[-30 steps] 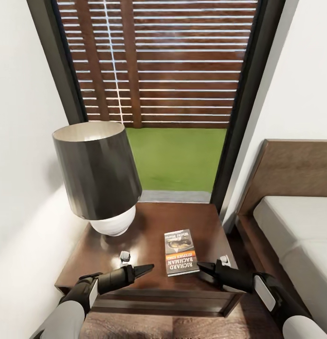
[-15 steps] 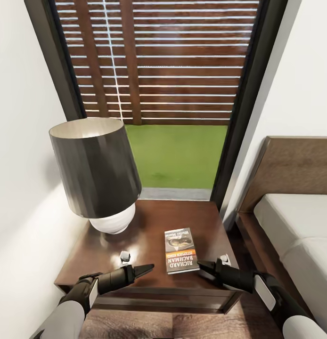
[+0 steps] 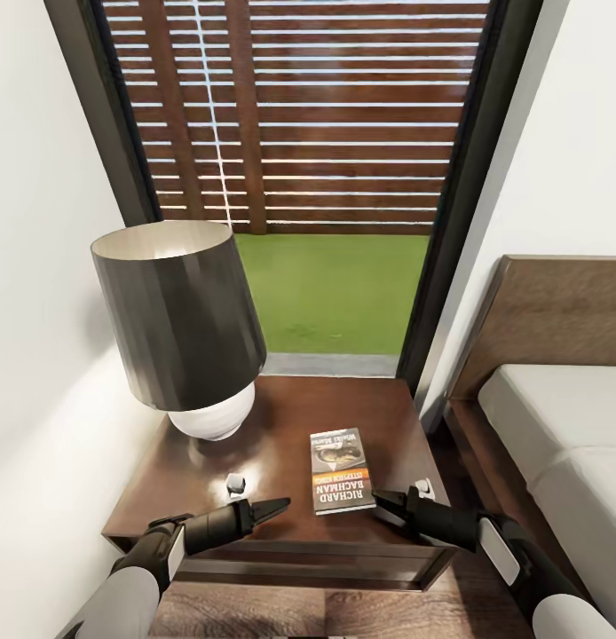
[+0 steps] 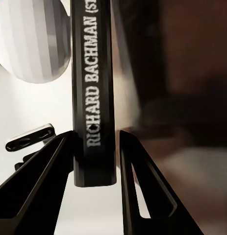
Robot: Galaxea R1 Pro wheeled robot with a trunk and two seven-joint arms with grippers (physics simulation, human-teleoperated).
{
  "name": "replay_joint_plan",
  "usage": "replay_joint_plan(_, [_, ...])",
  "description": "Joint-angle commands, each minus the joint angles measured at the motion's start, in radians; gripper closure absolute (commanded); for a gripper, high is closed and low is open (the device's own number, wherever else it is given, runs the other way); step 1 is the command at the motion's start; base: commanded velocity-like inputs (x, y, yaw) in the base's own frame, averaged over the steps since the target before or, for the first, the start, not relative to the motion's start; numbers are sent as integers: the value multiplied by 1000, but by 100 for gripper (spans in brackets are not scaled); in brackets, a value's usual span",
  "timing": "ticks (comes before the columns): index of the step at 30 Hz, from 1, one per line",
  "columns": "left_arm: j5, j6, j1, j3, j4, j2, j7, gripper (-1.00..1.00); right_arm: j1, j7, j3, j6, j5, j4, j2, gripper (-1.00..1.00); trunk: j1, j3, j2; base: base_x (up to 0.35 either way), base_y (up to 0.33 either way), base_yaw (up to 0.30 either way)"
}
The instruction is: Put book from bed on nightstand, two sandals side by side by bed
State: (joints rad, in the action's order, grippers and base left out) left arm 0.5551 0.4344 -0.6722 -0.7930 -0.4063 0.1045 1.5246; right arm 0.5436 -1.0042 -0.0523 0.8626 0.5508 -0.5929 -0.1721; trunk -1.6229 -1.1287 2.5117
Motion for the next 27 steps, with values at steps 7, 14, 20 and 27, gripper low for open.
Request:
replay_joint_plan(7, [10,11,-1,-8,-2,1,6,-100,-1,13,2,1,-22,1,0,100,0,-1,0,0,0,0])
replay_joint_plan(14, [10,11,-1,-9,-2,1,7,-100,-1,12,2,1,-22,1,0,100,0,-1,0,0,0,0])
replay_joint_plan(20, [10,11,-1,-7,-2,1,7,-100,-1,13,2,1,-22,2,0,100,1,11,-1,0,0,0])
replay_joint_plan(27, [10,11,-1,-7,-2,1,6,-100,-1,13,2,1,-22,2,0,100,2,14,-1,0,0,0])
